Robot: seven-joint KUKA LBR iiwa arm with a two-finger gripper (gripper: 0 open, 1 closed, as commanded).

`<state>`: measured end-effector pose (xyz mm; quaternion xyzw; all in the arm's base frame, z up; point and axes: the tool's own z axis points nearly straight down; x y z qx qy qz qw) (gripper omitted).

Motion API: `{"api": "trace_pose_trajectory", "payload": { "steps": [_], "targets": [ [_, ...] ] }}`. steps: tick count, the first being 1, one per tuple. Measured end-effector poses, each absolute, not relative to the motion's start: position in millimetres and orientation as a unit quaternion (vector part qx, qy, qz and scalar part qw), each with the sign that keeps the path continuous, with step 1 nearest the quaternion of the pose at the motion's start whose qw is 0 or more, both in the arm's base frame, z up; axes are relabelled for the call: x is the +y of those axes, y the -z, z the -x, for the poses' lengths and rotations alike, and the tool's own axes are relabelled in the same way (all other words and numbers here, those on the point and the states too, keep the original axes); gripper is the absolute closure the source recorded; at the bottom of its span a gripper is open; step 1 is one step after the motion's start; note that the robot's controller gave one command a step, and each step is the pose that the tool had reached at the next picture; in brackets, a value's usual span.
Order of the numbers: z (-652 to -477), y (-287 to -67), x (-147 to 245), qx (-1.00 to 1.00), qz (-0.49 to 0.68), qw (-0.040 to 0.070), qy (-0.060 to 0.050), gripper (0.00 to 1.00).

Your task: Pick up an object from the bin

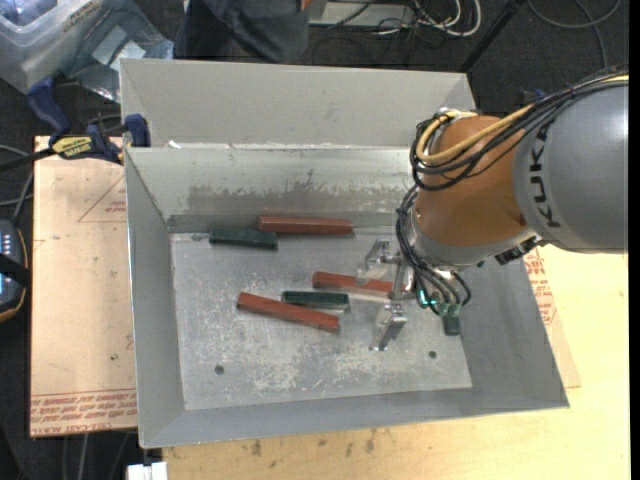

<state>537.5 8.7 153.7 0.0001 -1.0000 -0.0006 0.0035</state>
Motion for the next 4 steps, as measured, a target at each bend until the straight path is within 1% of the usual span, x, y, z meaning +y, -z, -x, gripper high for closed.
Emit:
{"api": "trace_pose_trajectory", "payload": {
  "steps": [1, 2, 3, 4],
  "targets": [
    [-539.4, -157.1, 8.6, -1.0, 0.0, 0.0, 0.001, 0.0],
    [-623.3, -79.2, -7.0, -1.0, 0.029, -0.009, 0.002, 1.0],
    [-623.3, -79.2, -7.0, -1.0, 0.029, -0.009, 0.002, 1.0],
    [-613.2, -238.9, 0.6, -1.0, 0.027, -0.003, 0.001, 1.0]
  ]
}}
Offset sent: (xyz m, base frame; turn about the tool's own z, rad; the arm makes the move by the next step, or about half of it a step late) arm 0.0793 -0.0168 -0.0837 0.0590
